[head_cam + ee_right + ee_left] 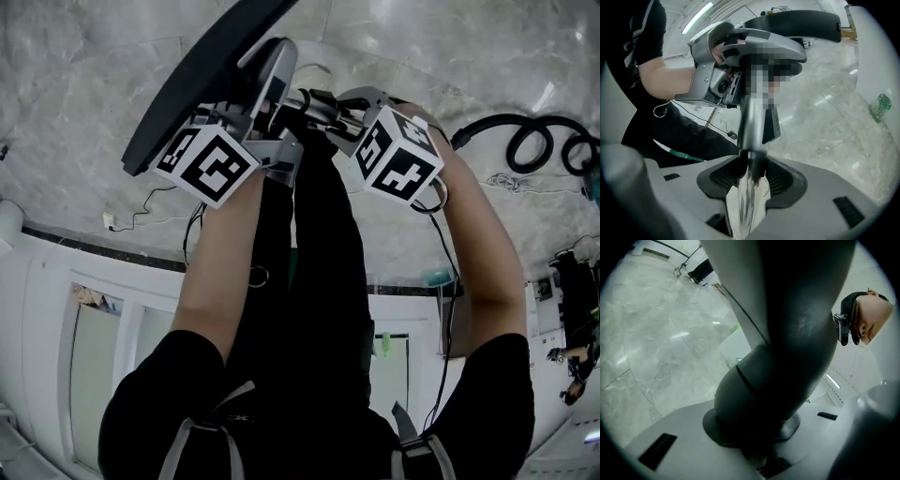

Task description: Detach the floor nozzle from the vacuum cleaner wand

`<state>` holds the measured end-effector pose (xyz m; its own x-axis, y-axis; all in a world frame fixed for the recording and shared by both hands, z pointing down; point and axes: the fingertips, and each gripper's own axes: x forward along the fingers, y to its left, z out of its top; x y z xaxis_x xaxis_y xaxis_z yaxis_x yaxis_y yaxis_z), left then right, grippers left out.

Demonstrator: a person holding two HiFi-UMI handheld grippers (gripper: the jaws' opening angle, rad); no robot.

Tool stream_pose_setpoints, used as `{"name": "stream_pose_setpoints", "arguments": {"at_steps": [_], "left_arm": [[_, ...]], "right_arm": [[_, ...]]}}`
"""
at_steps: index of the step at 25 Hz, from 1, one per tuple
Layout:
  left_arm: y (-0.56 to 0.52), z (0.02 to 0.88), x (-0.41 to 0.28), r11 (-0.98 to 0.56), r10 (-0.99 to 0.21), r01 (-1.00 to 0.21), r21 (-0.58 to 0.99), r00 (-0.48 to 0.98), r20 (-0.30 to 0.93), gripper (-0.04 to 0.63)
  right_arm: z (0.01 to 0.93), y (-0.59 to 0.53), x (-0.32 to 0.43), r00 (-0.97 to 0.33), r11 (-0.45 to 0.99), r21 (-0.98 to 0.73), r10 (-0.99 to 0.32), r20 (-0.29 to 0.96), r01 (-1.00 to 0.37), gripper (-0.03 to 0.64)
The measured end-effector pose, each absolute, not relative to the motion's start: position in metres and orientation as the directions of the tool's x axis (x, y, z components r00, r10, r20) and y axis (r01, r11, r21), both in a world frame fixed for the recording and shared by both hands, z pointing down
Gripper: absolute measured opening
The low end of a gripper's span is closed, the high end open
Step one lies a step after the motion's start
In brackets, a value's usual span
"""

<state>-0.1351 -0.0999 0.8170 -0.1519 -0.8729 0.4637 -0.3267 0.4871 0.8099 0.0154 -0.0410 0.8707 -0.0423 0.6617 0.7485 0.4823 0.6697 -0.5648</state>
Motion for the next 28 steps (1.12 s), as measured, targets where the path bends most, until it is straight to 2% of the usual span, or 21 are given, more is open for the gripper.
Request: {"name": "stream_pose_setpoints", "arguments": {"at_steps": [2,5,11,12,14,15,22,24,26,28], "left_arm": [[-0.108,0.806,-0.131,0.452,-0.890,-0.366,0.814,-0.131,0.436,0.089],[-0.124,0.789,-0.123,0.399,-0.915,-0.388,0.831,-0.111,0.387,0.089],[-0.134,0.779,-0.111,0.365,-0.912,-0.509,0.780,-0.025,0.410,0.089],[-0.135,0.778,-0.109,0.372,-0.905,-0.526,0.765,-0.021,0.425,0.089],[-0.136,0.780,-0.109,0.399,-0.893,-0.525,0.752,-0.036,0.448,0.089],[-0.135,0.781,-0.112,0.411,-0.891,-0.511,0.755,-0.053,0.450,0.089],[-0.116,0.785,-0.124,0.512,-0.852,-0.457,0.727,-0.161,0.499,0.089],[-0.114,0.787,-0.120,0.532,-0.834,-0.475,0.701,-0.149,0.531,0.080],[-0.110,0.782,-0.113,0.507,-0.840,-0.497,0.705,-0.100,0.533,0.075],[-0.104,0.773,-0.113,0.469,-0.863,-0.482,0.740,-0.072,0.500,0.075]], "right_arm": [[0.870,-0.029,0.000,-0.113,0.655,-0.561,0.695,0.710,0.506,0.186],[0.858,-0.020,-0.023,-0.280,0.618,-0.629,0.781,0.557,0.472,0.176],[0.849,-0.003,-0.022,-0.297,0.502,-0.763,0.863,0.409,0.407,0.201],[0.849,-0.003,-0.022,-0.326,0.524,-0.752,0.848,0.417,0.401,0.198],[0.852,-0.009,-0.028,-0.408,0.626,-0.675,0.775,0.483,0.389,0.111],[0.856,-0.012,-0.032,-0.440,0.678,-0.631,0.730,0.522,0.376,0.098],[0.867,-0.012,-0.039,-0.532,0.852,-0.452,0.520,0.668,0.265,0.097],[0.861,0.000,-0.031,-0.501,0.782,-0.550,0.616,0.608,0.295,0.095],[0.842,0.021,-0.019,-0.407,0.601,-0.712,0.790,0.459,0.362,0.097],[0.821,0.037,-0.010,-0.308,0.416,-0.821,0.900,0.309,0.392,0.097]]}}
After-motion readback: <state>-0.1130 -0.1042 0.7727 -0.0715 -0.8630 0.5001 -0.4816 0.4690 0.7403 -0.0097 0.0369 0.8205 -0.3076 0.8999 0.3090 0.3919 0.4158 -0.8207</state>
